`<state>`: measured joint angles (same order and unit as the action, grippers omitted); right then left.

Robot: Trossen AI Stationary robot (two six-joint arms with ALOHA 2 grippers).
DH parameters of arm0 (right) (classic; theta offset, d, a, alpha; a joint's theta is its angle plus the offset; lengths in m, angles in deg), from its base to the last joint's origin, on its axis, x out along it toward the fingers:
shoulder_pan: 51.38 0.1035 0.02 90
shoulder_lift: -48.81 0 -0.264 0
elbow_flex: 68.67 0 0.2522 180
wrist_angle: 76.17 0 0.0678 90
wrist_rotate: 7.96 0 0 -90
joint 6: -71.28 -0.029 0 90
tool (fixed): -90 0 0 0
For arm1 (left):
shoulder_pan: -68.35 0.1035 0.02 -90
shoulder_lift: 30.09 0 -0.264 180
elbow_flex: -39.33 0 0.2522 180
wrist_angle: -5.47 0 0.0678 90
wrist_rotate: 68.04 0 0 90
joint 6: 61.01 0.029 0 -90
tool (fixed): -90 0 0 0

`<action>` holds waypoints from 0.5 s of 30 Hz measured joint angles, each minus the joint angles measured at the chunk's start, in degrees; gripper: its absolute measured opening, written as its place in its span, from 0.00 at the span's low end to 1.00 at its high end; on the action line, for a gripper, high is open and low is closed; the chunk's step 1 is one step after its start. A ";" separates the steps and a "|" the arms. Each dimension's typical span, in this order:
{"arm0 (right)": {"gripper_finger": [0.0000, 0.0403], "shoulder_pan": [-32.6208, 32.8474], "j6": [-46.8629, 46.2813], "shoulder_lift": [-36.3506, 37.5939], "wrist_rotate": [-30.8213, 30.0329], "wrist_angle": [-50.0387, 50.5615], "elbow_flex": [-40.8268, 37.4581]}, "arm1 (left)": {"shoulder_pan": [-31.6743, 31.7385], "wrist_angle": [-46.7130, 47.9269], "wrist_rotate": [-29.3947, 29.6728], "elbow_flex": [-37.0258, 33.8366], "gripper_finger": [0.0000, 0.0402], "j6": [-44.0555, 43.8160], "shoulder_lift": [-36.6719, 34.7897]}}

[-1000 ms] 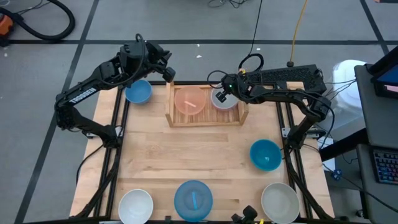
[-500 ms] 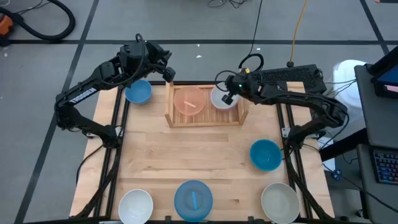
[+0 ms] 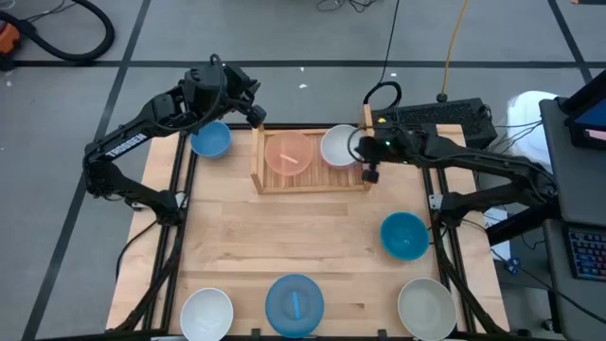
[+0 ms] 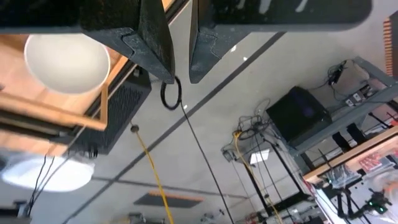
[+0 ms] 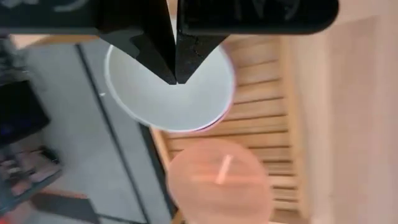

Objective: Place and stack bowls onto a shelf
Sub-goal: Stack the white bowl on top of the white bowl on the shelf

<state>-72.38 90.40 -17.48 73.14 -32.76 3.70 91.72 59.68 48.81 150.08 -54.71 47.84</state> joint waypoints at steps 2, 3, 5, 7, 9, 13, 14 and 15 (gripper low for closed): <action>0.00 1.08 -2.01 2.02 0.06 4.41 0.00 | 0.00 1.74 -0.02 0.00 0.13 -0.02 0.00; 0.00 1.61 -2.86 2.85 0.06 6.33 0.00 | 0.00 2.36 -0.02 0.00 0.13 -0.05 0.00; 0.00 2.47 -3.94 4.51 0.18 9.99 0.00 | 0.00 3.62 -0.64 0.00 0.13 -0.45 0.00; 0.00 3.06 -5.03 6.06 0.10 11.99 0.00 | 0.00 4.46 -2.43 0.00 0.13 0.04 0.00; 0.00 3.31 -6.89 7.29 0.06 12.56 0.00 | 0.00 5.53 -4.65 0.00 0.13 0.74 0.00; 0.00 3.31 -10.34 9.39 0.21 12.70 0.00 | -0.04 7.15 -6.47 0.00 0.13 0.46 0.00; 0.00 3.31 -10.66 9.86 0.26 12.68 0.00 | -0.01 7.58 -6.46 0.00 0.13 0.51 0.00; 0.00 3.31 -10.73 10.24 0.24 12.68 0.00 | 0.00 7.93 -6.47 0.00 0.13 0.71 0.00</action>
<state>-69.07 79.67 -7.24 73.38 -20.08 3.70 91.72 67.61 42.34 150.08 -54.00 47.84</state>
